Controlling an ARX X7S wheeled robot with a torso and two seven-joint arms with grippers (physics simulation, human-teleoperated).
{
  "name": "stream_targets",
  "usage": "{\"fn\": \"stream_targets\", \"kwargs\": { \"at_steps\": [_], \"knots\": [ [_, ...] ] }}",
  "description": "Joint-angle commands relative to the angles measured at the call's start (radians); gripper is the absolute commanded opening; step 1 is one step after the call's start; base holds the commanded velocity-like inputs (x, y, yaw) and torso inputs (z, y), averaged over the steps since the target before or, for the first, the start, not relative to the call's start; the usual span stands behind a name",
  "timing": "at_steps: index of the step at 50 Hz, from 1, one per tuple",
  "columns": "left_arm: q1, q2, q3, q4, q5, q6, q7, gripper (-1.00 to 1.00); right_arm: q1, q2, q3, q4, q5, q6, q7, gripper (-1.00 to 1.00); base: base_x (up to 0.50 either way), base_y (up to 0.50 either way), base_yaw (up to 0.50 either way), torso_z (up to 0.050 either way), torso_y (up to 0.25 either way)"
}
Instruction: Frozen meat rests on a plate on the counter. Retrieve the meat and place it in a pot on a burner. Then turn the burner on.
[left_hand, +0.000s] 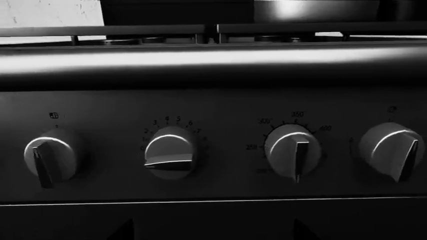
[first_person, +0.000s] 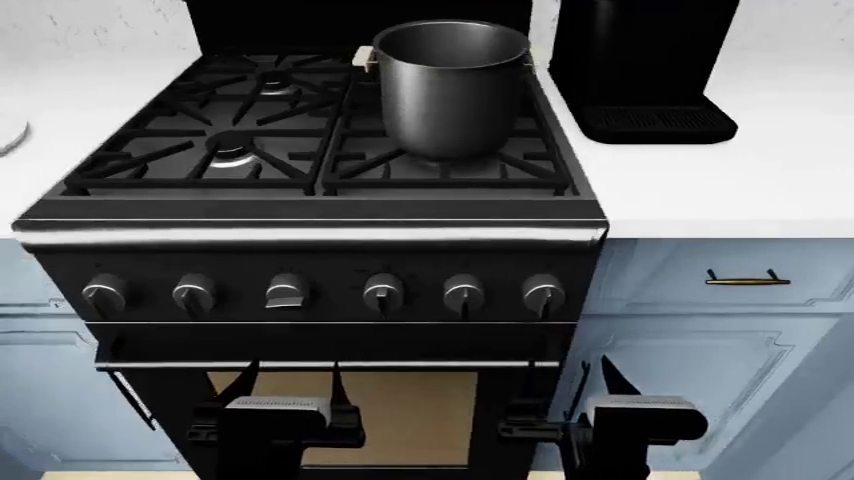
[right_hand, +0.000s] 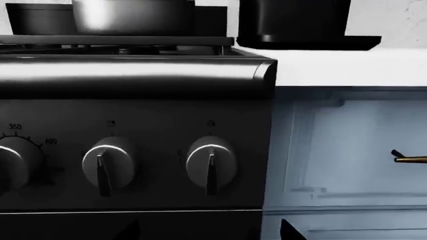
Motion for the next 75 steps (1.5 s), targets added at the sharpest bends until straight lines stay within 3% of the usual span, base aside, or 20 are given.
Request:
{"fn": "stream_targets", "kwargs": {
  "at_steps": [1,75],
  "knots": [
    [-0.001,-0.017,0.02,-0.001,-0.013,-0.002,-0.017,1.0,0.0,0.015,-0.02,-0.006,0.014,0.0,0.02,1.0,0.0,0.5,0.0,0.0,0.0],
    [-0.015,-0.074,0.064,0.024,-0.063,-0.014,-0.146,1.0,0.005,0.084,-0.108,-0.049,0.042,0.01,0.102,1.0,0.0,0.5,0.0,0.0,0.0]
  ]
}}
